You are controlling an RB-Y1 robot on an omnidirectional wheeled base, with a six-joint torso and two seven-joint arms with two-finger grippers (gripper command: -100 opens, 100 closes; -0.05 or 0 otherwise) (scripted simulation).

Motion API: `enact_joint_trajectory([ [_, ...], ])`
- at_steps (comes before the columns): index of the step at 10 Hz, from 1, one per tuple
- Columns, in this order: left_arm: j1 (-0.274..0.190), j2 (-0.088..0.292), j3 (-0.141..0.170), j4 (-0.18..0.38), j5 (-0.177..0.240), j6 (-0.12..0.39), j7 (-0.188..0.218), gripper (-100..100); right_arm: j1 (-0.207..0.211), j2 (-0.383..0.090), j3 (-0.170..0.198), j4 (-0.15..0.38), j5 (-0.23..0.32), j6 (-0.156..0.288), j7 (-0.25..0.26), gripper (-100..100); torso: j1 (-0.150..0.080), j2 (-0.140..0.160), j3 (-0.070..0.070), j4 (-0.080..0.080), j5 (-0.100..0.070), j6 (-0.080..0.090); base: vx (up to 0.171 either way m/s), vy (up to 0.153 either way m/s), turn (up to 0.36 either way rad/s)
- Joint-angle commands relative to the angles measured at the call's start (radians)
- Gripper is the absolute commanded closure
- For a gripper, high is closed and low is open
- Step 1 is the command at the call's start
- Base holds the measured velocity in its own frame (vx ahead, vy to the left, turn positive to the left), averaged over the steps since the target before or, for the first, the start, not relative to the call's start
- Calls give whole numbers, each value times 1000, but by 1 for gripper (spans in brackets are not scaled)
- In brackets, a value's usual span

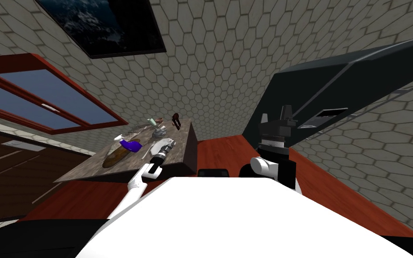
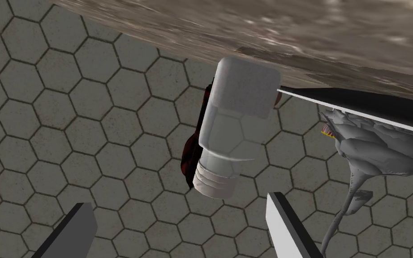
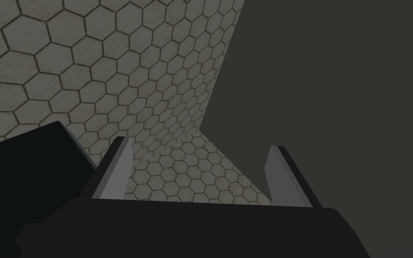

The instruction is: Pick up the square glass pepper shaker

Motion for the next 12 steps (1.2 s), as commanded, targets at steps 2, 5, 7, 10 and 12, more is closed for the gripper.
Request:
enact_joint_trajectory([
  [2,-6,9,-2,48,-4,6,-8,-100,0,0,0,0,0,0,0,0,0,1,1,0,0,0,76,9,-1],
  [5,-5,9,-4,55,-7,10,-11,0,0,0,0,0,0,0,0,0,1,5,3,1,0,0,29,10,0],
  [7,-70,11,-9,126,-13,-9,-15,-100,0,0,0,0,0,0,0,0,-1,9,5,2,0,0,-37,-12,8],
  [10,-135,14,-15,209,-19,-29,-18,-100,0,0,0,0,0,0,0,0,-1,11,6,2,0,0,-44,-11,5],
  [12,-200,16,-21,266,-26,-48,-22,-100,0,0,0,0,0,0,0,0,-1,11,6,2,0,0,-50,-15,8],
])
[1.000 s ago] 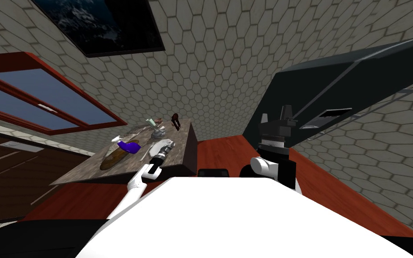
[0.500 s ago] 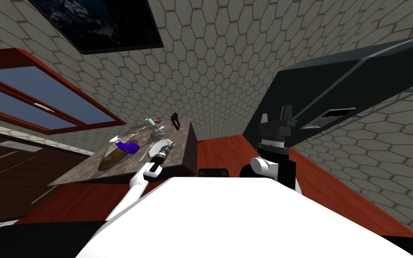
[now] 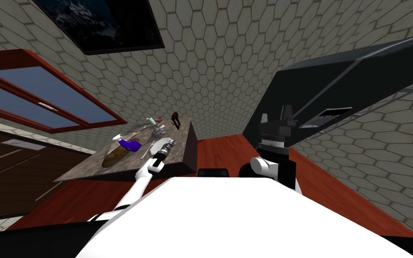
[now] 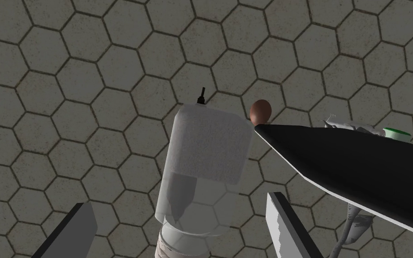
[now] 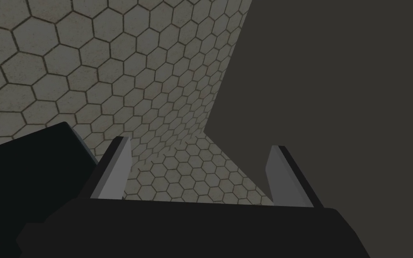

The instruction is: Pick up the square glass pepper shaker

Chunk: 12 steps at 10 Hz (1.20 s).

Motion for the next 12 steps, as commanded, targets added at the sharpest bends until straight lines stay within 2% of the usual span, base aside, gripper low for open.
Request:
enact_joint_trajectory([
  [1,-17,5,-1,45,0,-4,2,-100,0,0,0,0,0,0,0,0,0,0,0,0,0,0,-19,-6,-5],
  [2,-59,7,-6,78,-6,-23,-1,-100,0,0,0,0,0,0,0,0,1,-1,-1,0,0,0,-34,-5,18],
  [3,-82,7,-6,105,-6,-23,-1,-100,0,0,0,0,0,0,0,0,1,-1,-1,0,0,0,-40,-13,2],
  [4,-82,7,-6,124,-6,-23,-1,-100,0,0,0,0,0,0,0,0,0,-1,0,0,0,0,-25,-11,-4],
  [5,-128,10,-12,161,-12,-43,-5,-100,0,0,0,0,0,0,0,0,0,-1,-1,0,0,0,-44,-9,13],
  [6,-147,10,-12,181,-12,-43,-5,-100,0,0,0,0,0,0,0,0,0,0,0,0,0,0,-45,-11,6],
  [7,-147,10,-12,204,-12,-43,-5,-100,0,0,0,0,0,0,0,0,0,0,0,0,0,0,-22,-7,-3],
  [8,-194,12,-18,242,-19,-62,-9,-100,0,0,0,0,0,0,0,0,0,-1,-1,0,0,0,-45,-11,13],
  [9,-212,12,-18,280,-19,-62,-9,-100,0,0,0,0,0,0,0,0,0,0,0,0,0,0,-48,-14,4],
  [10,-212,12,-18,284,-19,-62,-9,-100,0,0,0,0,0,0,0,0,0,0,0,0,0,0,-20,-7,0],
  [11,-256,15,-24,323,-25,-82,-12,-100,0,0,0,0,0,0,0,0,0,-1,-1,0,0,0,-37,-9,13],
  [12,-277,15,-24,360,-25,-82,-12,-100,0,0,0,0,0,0,0,0,0,-1,0,0,0,0,-43,-9,2],
])
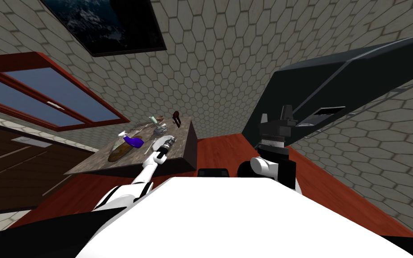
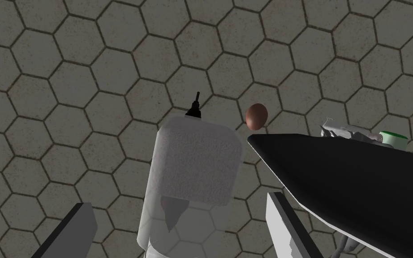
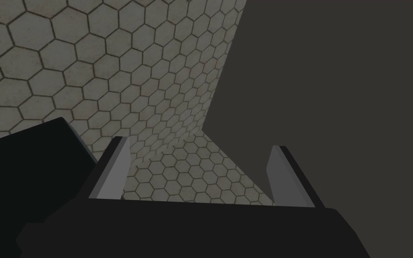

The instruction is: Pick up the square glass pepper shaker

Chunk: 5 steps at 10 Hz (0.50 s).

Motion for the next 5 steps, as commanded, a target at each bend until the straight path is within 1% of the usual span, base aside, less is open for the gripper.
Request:
enact_joint_trajectory([
  [1,-50,5,-9,50,-7,-17,0,-100,0,0,0,0,0,0,0,0,0,0,0,0,0,0,-64,-9,13],
  [2,-74,5,-9,85,-7,-17,0,-100,0,0,0,0,0,0,0,0,0,1,1,0,0,0,-52,-14,4],
  [3,-74,5,-9,94,-7,-17,0,-100,0,0,0,0,0,0,0,0,0,1,1,0,0,0,-18,-10,-2],
  [4,-115,8,-15,130,-13,-37,-4,-100,0,0,0,0,0,0,0,0,0,-1,0,0,0,0,-35,-12,15],
  [5,-139,8,-15,165,-13,-37,-4,-100,0,0,0,0,0,0,0,0,0,0,0,0,0,0,-45,-13,3],
])
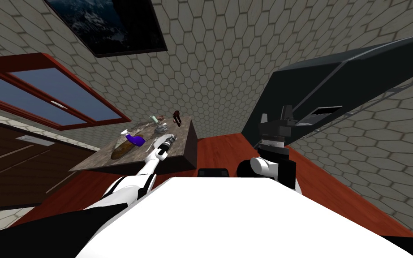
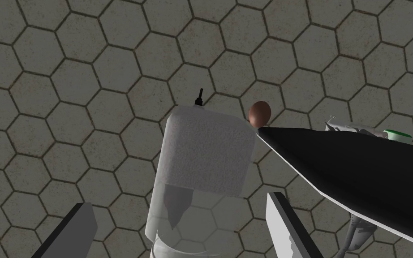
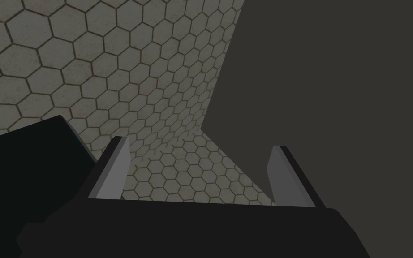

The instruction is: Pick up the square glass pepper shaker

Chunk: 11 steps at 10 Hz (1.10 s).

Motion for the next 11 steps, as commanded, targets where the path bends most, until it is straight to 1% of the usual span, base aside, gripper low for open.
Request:
enact_joint_trajectory([
  [1,-18,-1,-1,31,-1,-1,-1,-100,0,0,0,0,0,0,0,0,0,0,0,0,0,0,-22,-6,-3],
  [2,-59,2,-7,65,-8,-20,-4,-100,0,0,0,0,0,0,0,0,0,-1,0,0,0,0,-40,-10,12],
  [3,-77,2,-7,74,-8,-20,-4,-100,0,0,0,0,0,0,0,0,0,0,0,0,0,0,-41,-12,7],
  [4,-83,2,-7,111,-8,-20,-4,-100,0,0,0,0,0,0,0,0,0,0,0,0,0,0,-19,-6,-6],
  [5,-79,2,-4,101,-7,-26,-9,-100,0,0,0,0,0,0,0,0,0,-1,-1,0,0,0,-6,-2,1],
  [6,-80,2,-4,104,-7,-27,-8,100,0,0,0,0,0,0,0,0,1,-2,-1,0,0,0,0,0,0],
  [10,-80,6,-3,102,-9,-26,-14,100,0,0,0,0,0,0,0,0,4,-3,-2,-2,4,1,0,1,3],
  [11,-80,6,-3,102,-9,-26,-14,0,0,0,0,0,0,0,0,0,4,-4,-3,-2,4,1,0,0,0],
])
